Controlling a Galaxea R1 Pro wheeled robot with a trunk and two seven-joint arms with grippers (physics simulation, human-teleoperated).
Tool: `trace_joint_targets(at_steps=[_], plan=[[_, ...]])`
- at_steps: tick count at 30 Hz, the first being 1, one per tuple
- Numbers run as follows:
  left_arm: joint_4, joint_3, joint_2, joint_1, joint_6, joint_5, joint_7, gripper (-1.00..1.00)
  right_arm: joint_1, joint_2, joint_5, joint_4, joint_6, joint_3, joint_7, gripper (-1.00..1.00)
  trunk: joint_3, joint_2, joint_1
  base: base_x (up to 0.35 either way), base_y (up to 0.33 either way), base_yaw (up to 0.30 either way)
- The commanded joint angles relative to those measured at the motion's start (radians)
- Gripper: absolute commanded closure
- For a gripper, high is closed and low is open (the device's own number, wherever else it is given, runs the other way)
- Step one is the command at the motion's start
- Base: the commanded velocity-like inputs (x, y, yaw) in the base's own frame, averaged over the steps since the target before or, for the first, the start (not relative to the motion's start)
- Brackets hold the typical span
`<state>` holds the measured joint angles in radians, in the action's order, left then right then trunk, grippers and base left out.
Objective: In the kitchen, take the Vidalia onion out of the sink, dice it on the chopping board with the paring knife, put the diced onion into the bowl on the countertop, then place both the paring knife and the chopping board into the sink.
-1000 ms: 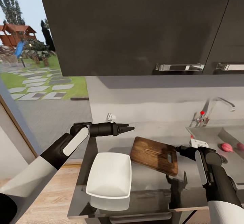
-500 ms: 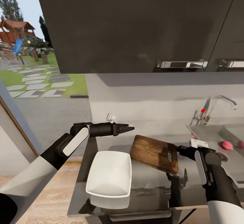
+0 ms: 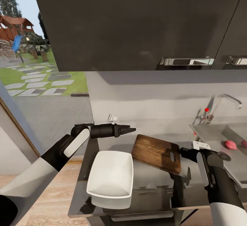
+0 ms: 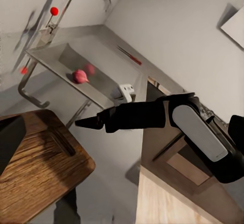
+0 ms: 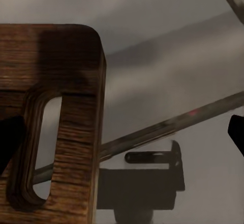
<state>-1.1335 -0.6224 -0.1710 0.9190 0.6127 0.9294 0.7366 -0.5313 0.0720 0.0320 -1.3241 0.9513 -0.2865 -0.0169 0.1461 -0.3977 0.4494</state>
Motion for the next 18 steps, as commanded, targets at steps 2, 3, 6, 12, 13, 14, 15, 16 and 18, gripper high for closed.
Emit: trace_joint_targets(at_steps=[2, 3, 6, 12, 13, 14, 15, 16, 18], plan=[[0.001, -0.002, -0.001, 0.001, 0.007, 0.009, -0.002, -1.0, -0.001, 0.0, 0.003, 0.0, 0.004, 0.0, -0.002, -1.0, 0.005, -0.002, 0.001, 0.0, 0.0, 0.0], [0.001, -0.002, -0.001, 0.001, 0.007, 0.009, -0.001, -1.0, -0.001, 0.001, 0.003, 0.001, 0.004, -0.001, -0.002, -1.0, 0.007, -0.002, 0.001, 0.0, 0.0, 0.0], [0.003, -0.002, -0.001, 0.001, 0.007, 0.009, 0.0, -1.0, -0.001, 0.0, 0.003, 0.002, 0.004, -0.001, -0.002, -1.0, 0.011, -0.002, 0.001, 0.0, 0.0, 0.0], [0.006, -0.002, -0.002, 0.001, 0.007, 0.009, 0.001, -1.0, -0.001, 0.0, 0.003, 0.002, 0.001, 0.0, -0.003, -1.0, 0.021, -0.002, 0.001, 0.0, 0.0, 0.0], [0.006, -0.002, -0.001, 0.001, 0.007, 0.009, 0.001, -1.0, -0.001, 0.0, 0.003, 0.002, -0.002, 0.0, -0.003, -1.0, 0.022, -0.002, 0.001, 0.0, 0.0, 0.0], [0.006, -0.002, -0.001, 0.001, 0.007, 0.009, 0.001, -1.0, -0.001, 0.0, 0.003, 0.002, -0.004, 0.0, -0.003, -1.0, 0.024, -0.002, 0.001, 0.0, 0.0, 0.0], [0.006, -0.002, -0.001, 0.001, 0.007, 0.009, 0.001, -1.0, -0.001, -0.001, 0.003, 0.002, -0.006, 0.0, -0.003, -1.0, 0.025, -0.002, 0.001, 0.0, 0.0, 0.0], [0.006, -0.002, -0.001, 0.001, 0.007, 0.009, 0.001, -1.0, -0.001, -0.001, 0.003, 0.003, -0.007, 0.0, -0.003, -1.0, 0.027, -0.002, 0.001, 0.0, 0.0, 0.0], [0.006, -0.002, -0.002, 0.001, 0.007, 0.009, 0.001, -1.0, -0.001, -0.001, 0.003, 0.003, -0.009, 0.0, -0.003, -1.0, 0.03, -0.002, 0.001, 0.0, 0.0, 0.0]])
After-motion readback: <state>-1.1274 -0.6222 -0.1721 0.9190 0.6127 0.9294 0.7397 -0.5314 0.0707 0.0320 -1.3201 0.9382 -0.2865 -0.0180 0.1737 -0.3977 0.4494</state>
